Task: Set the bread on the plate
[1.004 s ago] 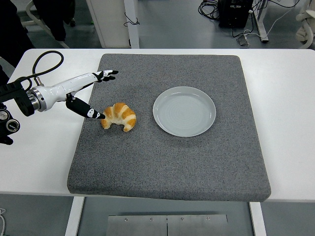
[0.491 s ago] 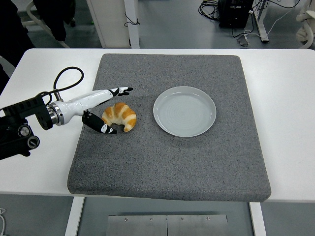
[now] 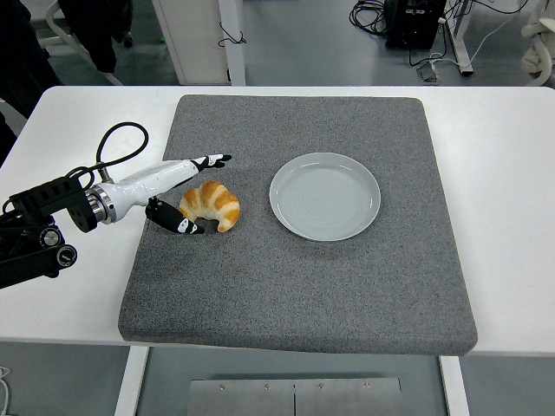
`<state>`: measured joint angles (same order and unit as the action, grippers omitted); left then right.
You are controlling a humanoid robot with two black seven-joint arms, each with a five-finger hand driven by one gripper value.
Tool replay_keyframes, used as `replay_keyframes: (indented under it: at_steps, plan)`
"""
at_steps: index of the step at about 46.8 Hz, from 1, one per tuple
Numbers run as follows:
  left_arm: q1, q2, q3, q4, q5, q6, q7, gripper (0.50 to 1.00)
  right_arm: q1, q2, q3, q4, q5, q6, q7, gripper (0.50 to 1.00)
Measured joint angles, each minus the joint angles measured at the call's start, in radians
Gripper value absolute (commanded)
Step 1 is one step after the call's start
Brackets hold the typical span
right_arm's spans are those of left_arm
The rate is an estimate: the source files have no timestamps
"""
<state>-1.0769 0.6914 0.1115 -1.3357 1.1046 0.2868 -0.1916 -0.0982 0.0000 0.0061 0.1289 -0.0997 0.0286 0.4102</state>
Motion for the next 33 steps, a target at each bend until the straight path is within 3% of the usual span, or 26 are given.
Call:
replay_keyframes:
  at_steps: [20,33]
  plan:
    - [-0.003,-0.056,-0.001,0.089,0.000,0.005,-0.001,0.928,0.000,0.000,0.000,0.000,0.000,0.000,0.000,1.000]
    - [0.004,-0.084,0.010,0.103,0.020,0.003,-0.004,0.824,0.000,0.000,0.000,0.000,0.000,0.000,0.000,1.000]
